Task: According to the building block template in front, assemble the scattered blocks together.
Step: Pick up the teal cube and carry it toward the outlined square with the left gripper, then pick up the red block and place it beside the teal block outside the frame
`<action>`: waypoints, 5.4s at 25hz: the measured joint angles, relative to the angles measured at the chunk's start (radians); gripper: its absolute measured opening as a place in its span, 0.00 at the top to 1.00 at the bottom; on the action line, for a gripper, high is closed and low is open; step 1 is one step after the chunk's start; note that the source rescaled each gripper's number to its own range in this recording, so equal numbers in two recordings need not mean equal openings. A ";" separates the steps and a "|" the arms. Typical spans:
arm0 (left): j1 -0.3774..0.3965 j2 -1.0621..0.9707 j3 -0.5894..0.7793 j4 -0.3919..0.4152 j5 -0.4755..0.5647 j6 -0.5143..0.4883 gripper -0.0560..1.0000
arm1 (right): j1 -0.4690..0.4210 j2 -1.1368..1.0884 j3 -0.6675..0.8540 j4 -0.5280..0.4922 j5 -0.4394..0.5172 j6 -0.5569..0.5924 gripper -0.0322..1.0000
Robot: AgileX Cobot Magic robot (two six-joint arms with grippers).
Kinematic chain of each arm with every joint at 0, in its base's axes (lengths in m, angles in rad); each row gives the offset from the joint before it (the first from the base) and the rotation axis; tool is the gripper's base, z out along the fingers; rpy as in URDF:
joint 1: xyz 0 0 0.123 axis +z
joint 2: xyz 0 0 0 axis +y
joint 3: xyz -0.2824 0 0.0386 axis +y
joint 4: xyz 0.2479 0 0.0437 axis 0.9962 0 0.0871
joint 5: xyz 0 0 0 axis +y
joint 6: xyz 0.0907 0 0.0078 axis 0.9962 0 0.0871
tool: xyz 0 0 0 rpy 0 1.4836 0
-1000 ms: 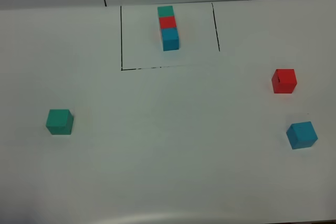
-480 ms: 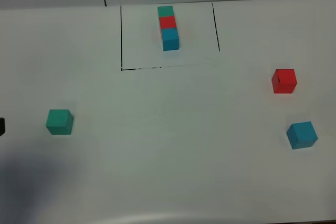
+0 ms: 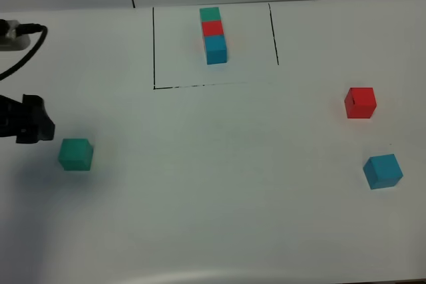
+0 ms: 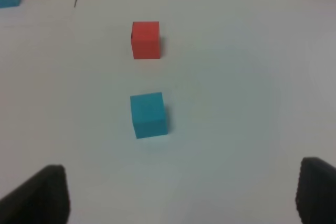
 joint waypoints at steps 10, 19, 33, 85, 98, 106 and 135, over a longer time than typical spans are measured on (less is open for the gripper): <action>-0.064 0.271 -0.063 0.055 -0.066 -0.088 0.00 | 0.000 0.000 0.000 0.000 0.000 0.000 0.07; -0.064 0.423 -0.063 0.120 -0.121 -0.180 0.00 | 0.000 0.000 0.000 0.000 0.000 0.000 0.07; -0.064 0.559 -0.096 0.062 -0.231 -0.147 0.08 | 0.000 0.000 0.000 0.001 0.000 0.000 0.07; -0.546 1.033 -1.110 0.054 0.231 0.729 0.94 | 0.000 0.000 0.000 0.002 0.000 0.000 0.07; -0.551 1.136 -1.127 0.041 0.208 0.831 0.94 | 0.000 0.000 0.000 0.002 0.000 0.000 0.07; -0.551 1.136 -1.127 0.040 0.208 0.845 0.93 | 0.000 0.000 0.000 0.002 0.000 0.000 0.07; -0.315 0.855 -1.139 0.072 0.372 0.307 0.13 | 0.000 0.000 0.000 0.003 0.000 0.000 0.07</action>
